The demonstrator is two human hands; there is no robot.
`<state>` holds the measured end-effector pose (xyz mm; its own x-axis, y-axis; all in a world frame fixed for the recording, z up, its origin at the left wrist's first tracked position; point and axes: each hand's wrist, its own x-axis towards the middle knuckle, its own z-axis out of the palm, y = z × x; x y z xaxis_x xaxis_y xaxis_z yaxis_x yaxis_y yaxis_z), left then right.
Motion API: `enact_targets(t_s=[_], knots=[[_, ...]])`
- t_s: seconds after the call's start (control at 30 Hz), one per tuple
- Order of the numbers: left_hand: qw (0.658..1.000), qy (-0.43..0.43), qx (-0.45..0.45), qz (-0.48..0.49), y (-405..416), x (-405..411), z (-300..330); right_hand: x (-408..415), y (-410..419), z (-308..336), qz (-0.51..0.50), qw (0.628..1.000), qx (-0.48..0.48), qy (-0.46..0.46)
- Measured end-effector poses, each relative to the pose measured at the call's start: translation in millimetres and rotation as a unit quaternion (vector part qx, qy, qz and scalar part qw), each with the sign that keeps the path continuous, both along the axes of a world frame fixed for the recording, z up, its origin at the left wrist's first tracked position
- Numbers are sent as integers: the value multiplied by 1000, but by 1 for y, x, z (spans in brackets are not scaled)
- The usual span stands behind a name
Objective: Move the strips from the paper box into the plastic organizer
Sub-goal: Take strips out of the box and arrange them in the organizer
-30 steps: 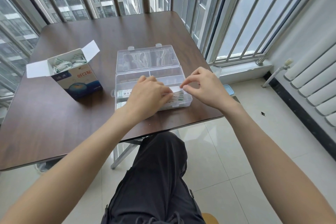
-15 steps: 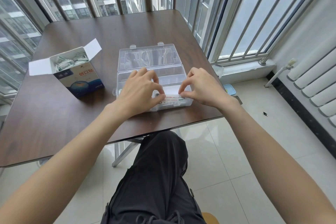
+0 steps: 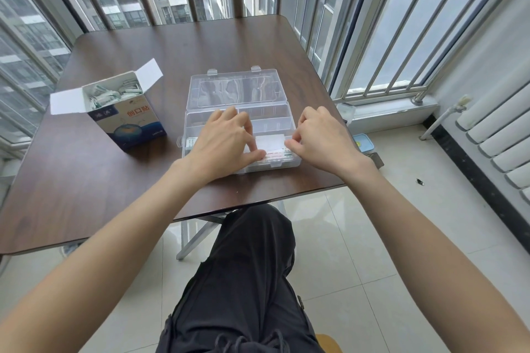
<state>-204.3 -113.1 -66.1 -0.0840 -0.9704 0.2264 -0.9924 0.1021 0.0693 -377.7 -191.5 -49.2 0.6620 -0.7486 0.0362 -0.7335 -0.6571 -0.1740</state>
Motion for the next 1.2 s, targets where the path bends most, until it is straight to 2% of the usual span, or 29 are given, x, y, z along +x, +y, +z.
enact_targets(t_s=[0.13,0.4,0.63,0.77,0.87,0.97,1.03,1.13,1.2], knots=[[1000,14,19,3,-1,2,3,1,1,1,8,1000,-16,19],[999,10,43,-2,-4,-3,6,5,4,2,-10,1000,-28,-1],[999,19,33,-7,-5,-3,4,4,-2,6,-6,999,49,21],[999,36,10,-23,-3,1,3,4,-3,5,-15,998,61,5],[997,60,-23,-41,4,7,7,-3,-5,10,-28,996,71,-39],[990,101,-77,-53,22,22,18,-6,-5,21,-26,987,95,-130],[981,122,-144,-47,40,41,26,0,-1,29,-5,965,141,-220],[961,131,-242,23,67,84,36,27,12,39,46,922,192,-333],[955,116,-260,85,83,118,42,57,21,43,72,898,215,-378]])
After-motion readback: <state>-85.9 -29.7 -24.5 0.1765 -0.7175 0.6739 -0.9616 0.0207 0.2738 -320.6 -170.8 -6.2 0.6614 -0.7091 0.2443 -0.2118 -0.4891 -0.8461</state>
